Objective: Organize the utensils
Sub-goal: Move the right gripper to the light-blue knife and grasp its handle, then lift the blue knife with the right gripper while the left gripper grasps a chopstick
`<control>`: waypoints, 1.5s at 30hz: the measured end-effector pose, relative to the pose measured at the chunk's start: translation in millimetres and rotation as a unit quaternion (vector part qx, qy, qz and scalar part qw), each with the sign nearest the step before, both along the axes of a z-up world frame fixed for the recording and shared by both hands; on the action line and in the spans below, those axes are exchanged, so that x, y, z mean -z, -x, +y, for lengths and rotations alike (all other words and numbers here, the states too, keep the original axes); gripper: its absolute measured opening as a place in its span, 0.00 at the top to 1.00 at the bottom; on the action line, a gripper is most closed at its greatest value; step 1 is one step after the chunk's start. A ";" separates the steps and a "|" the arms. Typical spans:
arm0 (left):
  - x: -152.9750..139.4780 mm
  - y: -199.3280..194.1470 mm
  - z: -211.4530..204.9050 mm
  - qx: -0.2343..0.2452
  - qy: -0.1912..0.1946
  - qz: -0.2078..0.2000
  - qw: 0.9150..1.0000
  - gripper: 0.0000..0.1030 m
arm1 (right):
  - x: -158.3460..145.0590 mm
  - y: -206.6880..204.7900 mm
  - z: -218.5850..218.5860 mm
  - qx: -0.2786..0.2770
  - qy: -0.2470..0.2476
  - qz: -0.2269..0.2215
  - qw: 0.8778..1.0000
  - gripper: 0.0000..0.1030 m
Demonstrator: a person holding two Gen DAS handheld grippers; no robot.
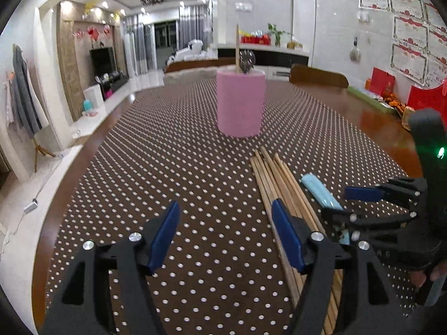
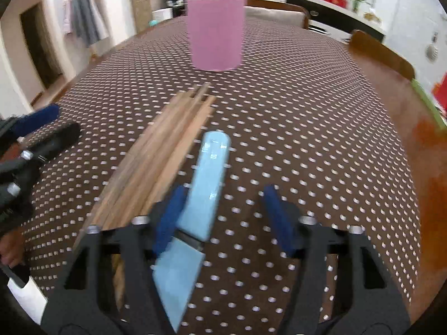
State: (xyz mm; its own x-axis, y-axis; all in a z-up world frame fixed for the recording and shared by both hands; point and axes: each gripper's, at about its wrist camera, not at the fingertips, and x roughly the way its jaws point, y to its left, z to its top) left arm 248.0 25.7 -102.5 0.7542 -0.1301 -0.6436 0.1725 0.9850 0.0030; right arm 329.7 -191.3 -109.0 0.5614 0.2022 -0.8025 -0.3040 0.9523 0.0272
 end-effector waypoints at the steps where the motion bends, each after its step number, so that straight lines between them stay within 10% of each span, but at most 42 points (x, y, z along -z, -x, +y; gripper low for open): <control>1: 1.5 -2.6 -1.4 0.001 -0.001 0.006 1.000 0.34 | -0.5 -1.9 -1.2 0.005 -0.001 0.005 1.000 0.76; 19: 27.6 -46.5 -28.1 -0.004 -0.025 0.103 0.994 0.32 | 1.1 -7.3 -19.7 0.016 -0.079 0.017 0.997 0.79; 41: 30.3 -103.3 -58.9 -0.071 -0.072 0.130 0.986 0.17 | 1.9 -15.7 -29.7 0.037 -0.123 0.045 0.991 0.80; 44: 25.5 -105.4 -55.0 -0.043 -0.032 0.138 0.989 0.57 | 1.4 -21.2 -35.7 0.049 -0.147 0.060 0.986 0.80; 45: 23.2 -106.1 -55.7 -0.053 -0.048 0.129 0.989 0.84 | 1.2 -23.3 -37.2 0.053 -0.153 0.063 0.985 0.80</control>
